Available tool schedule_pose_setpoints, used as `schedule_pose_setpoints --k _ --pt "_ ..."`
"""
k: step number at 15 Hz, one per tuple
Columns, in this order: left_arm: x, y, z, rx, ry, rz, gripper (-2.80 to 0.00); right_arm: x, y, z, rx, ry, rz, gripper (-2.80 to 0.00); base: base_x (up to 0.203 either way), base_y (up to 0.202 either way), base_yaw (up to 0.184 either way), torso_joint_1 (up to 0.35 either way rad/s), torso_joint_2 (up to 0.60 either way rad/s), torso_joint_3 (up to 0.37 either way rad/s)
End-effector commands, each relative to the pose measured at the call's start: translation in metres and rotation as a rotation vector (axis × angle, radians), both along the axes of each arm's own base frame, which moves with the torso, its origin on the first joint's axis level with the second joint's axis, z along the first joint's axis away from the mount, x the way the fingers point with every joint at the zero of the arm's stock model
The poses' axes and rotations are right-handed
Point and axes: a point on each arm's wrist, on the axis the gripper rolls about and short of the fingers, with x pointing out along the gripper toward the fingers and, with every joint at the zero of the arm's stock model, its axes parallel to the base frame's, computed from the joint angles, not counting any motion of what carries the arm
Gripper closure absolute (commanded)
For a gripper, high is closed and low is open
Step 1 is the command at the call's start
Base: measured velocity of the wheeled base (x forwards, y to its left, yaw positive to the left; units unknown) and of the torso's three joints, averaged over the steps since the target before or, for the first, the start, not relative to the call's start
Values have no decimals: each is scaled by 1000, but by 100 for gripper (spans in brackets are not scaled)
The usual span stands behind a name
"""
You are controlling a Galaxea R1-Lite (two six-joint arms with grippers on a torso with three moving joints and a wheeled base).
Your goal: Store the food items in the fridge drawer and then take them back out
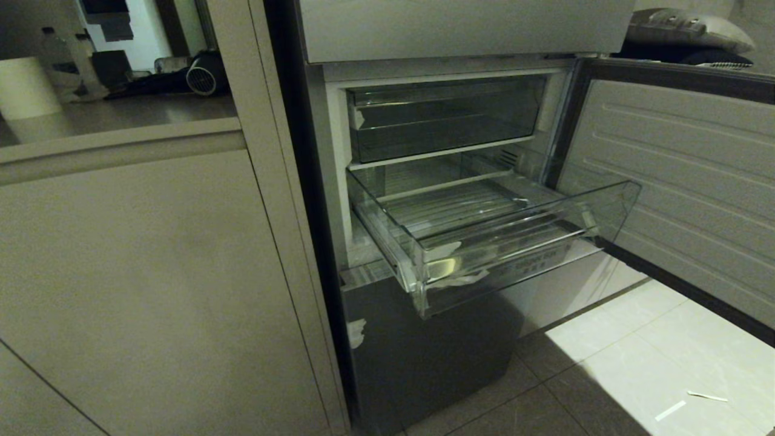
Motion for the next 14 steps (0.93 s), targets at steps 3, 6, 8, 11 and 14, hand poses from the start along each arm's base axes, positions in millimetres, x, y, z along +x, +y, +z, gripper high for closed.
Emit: schedule_pose_setpoints --k 3,6,8,11,14 --pt "0 0 0 0 1 0 0 4 -12 -13 2 -3 18 -280 0 0 0 0 0 0" --pt "0 0 0 0 2 0 0 8 -15 -18 17 -3 28 -280 0 0 0 0 0 0" --pt "0 0 0 0 2 0 0 10 -19 -20 20 -3 34 -280 0 0 0 0 0 0" --pt "0 0 0 0 2 0 0 10 -24 -23 26 -3 34 -280 0 0 0 0 0 0" --pt "0 0 0 0 2 0 0 10 -30 -25 21 -4 33 -280 0 0 0 0 0 0"
